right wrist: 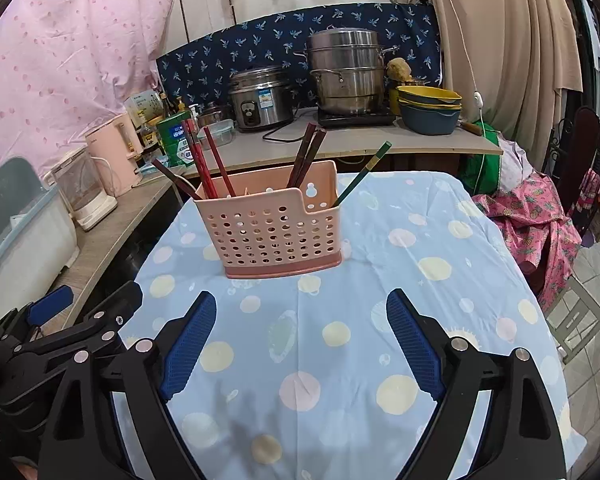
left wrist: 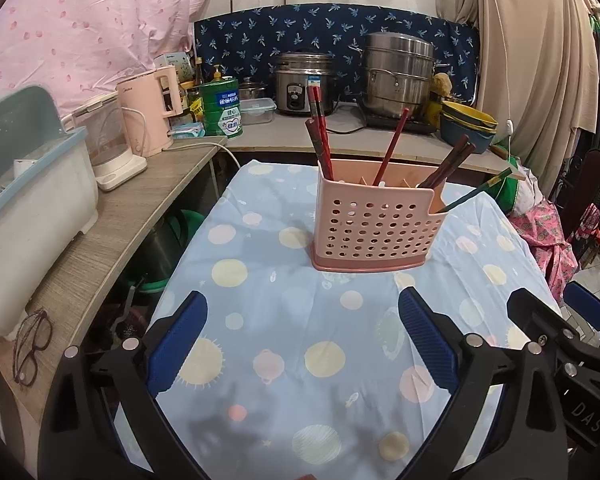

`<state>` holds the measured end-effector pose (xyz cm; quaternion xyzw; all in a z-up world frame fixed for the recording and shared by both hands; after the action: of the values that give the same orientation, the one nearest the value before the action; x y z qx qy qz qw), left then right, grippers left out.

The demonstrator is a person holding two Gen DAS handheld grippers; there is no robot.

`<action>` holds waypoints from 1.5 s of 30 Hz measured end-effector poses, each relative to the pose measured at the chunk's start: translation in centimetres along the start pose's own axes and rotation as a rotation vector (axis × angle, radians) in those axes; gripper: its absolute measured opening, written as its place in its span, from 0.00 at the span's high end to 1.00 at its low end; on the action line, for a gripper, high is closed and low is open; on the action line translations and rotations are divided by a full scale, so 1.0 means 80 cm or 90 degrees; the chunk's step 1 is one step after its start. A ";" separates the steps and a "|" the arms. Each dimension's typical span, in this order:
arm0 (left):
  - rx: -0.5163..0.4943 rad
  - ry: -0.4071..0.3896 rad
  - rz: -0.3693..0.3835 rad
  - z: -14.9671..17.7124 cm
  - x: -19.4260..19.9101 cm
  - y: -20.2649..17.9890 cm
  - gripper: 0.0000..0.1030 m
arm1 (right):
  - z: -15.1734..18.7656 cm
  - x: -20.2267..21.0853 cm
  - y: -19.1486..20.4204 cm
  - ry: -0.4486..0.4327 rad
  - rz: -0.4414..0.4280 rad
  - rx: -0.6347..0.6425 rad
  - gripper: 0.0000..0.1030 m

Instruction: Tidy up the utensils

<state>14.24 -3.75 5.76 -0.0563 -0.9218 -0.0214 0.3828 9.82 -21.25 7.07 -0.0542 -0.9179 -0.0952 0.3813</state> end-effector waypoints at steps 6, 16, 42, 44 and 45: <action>-0.004 -0.004 -0.006 0.001 0.002 -0.001 0.10 | 0.003 0.003 -0.003 -0.007 0.009 0.000 0.17; -0.007 -0.007 -0.033 0.004 0.003 0.001 0.07 | 0.005 0.004 -0.007 -0.012 0.019 0.002 0.06; -0.017 0.001 -0.034 0.005 -0.007 -0.010 0.07 | 0.011 -0.003 -0.017 -0.003 0.033 -0.007 0.06; -0.025 -0.002 -0.040 0.004 -0.007 -0.011 0.07 | 0.011 -0.003 -0.018 -0.004 0.035 -0.009 0.06; -0.028 -0.003 -0.040 0.005 -0.007 -0.012 0.07 | 0.011 -0.004 -0.018 -0.004 0.036 -0.010 0.06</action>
<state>14.26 -4.69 5.10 -0.0359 -0.9233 -0.0538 0.3787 9.19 -22.44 6.08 -0.0834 -0.9164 -0.0910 0.3807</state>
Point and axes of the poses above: each gripper's, at about its wrist camera, not at the fingertips, and x roughly against the way its jaws point, y to its left, z to its underside, the point moved 4 cm from there along -x, roughly the way its jaws point, and after that the axes turned 7 degrees about y, right-handed, at the moved point
